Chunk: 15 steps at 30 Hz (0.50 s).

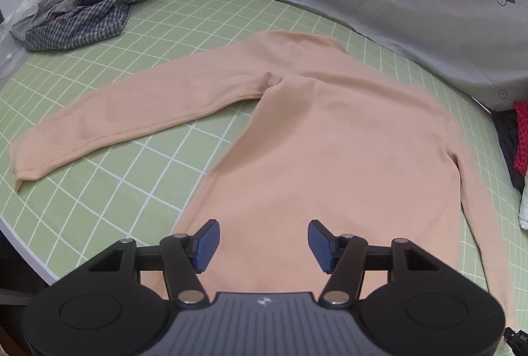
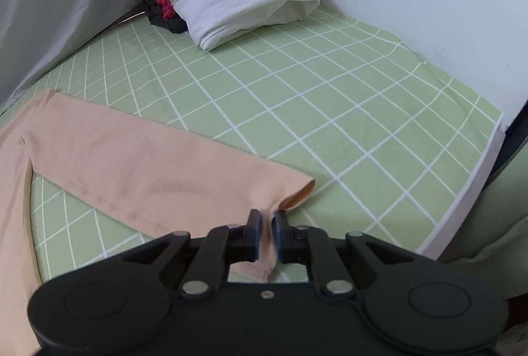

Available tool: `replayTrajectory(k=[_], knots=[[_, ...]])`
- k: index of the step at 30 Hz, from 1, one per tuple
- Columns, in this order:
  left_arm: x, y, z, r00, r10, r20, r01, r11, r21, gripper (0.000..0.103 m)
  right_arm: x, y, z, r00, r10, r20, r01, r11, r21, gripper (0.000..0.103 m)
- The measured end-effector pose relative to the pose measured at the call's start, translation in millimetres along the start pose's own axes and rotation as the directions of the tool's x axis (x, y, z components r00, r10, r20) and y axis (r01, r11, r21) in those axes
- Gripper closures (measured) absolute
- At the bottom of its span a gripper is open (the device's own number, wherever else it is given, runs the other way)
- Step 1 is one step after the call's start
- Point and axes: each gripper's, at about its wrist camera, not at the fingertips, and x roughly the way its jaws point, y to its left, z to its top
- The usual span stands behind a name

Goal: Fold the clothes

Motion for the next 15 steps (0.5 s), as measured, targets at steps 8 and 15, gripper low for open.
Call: replayTrajectory(k=[8, 15], knots=[[4.7, 41.8, 11.6, 1.0, -0.002, -0.005, 0.002, 0.999, -0.046, 0.042, -10.0, 16.5, -12.2, 0.998, -0.055, -0.015, 0.055, 0.998, 0.012, 0.09], [14.1, 96.8, 19.4, 0.999, 0.04, -0.018, -0.042, 0.985, -0.167, 0.035, -14.0, 20.1, -9.8, 0.993, -0.113, -0.027, 0.115, 0.985, 0.126, 0.044]])
